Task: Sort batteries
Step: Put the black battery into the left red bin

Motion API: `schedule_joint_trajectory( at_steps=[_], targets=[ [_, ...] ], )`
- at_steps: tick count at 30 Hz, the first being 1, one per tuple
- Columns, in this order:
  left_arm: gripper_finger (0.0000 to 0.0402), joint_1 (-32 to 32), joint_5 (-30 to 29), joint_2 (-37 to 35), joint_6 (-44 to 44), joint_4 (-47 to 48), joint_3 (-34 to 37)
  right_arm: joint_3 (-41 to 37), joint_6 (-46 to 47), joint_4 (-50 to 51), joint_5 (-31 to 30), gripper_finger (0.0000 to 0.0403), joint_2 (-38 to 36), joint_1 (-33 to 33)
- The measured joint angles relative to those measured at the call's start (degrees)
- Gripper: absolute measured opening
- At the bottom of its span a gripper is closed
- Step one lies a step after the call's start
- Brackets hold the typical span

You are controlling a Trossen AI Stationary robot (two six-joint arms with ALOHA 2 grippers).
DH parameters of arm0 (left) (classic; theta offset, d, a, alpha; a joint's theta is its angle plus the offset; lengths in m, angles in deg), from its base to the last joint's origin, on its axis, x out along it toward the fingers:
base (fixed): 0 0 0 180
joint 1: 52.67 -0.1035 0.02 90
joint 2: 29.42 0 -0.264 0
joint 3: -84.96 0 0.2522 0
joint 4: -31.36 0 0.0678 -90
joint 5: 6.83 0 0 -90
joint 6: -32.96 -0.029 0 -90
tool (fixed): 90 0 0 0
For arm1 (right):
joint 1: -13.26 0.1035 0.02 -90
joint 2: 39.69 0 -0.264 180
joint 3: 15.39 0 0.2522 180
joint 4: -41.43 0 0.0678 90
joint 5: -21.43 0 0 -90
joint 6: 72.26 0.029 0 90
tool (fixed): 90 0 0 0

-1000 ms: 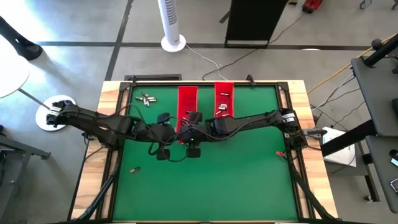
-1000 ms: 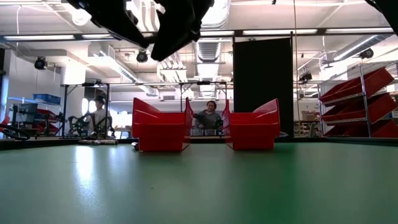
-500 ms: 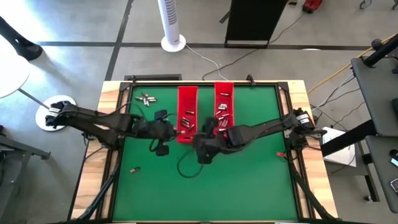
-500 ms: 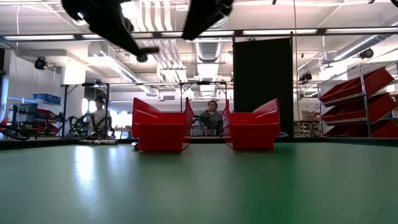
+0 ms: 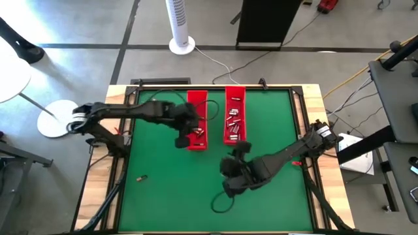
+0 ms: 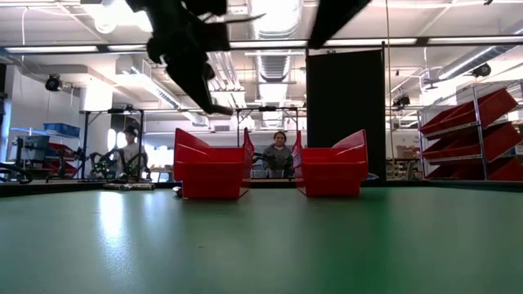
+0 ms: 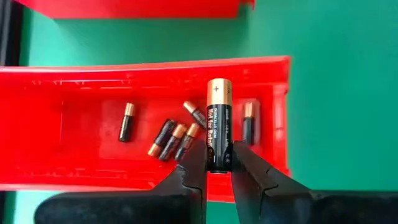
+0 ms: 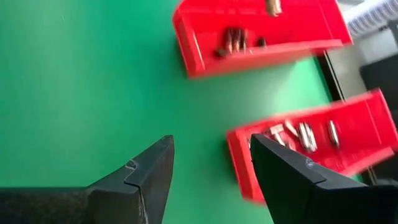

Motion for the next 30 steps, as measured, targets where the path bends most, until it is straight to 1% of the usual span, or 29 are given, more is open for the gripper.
schedule_joint_trajectory(
  at_steps=[5,8,11,14,16,19,24,30],
  targets=[
    [0.0026,-2.8,0.0,6.8,-2.4,8.4,-7.7,-0.2,13.1,10.5,0.1,0.0206,0.0,5.8],
    [0.0026,-3.3,-0.1,9.0,-3.4,8.8,-10.6,-0.5,19.8,13.5,0.0,0.0206,-0.1,9.3],
    [0.0026,-3.7,0.0,11.1,-5.6,8.3,-12.1,-1.4,23.5,13.5,-1.0,0.0206,-0.1,12.3],
    [0.0026,-4.9,-0.2,14.0,-6.8,9.6,-12.7,-2.7,26.1,13.6,-3.4,0.0206,-0.1,14.8],
    [0.0026,-5.6,-0.4,15.7,-6.7,11.3,-12.8,-3.5,27.6,13.7,-3.4,0.0206,-0.1,16.1],
    [0.0026,-6.1,-0.6,17.5,-6.5,10.0,-12.7,-3.7,29.4,14.0,-3.5,0.0206,-0.1,17.4],
    [0.0026,-6.1,-0.6,19.6,-7.2,8.3,-13.3,-4.0,30.7,14.0,-4.4,0.0206,-0.1,17.9],
    [0.0026,-7.5,-0.6,23.0,-7.6,8.0,-13.4,-4.3,30.8,14.0,-4.5,0.0205,-0.1,17.9]
  ],
)
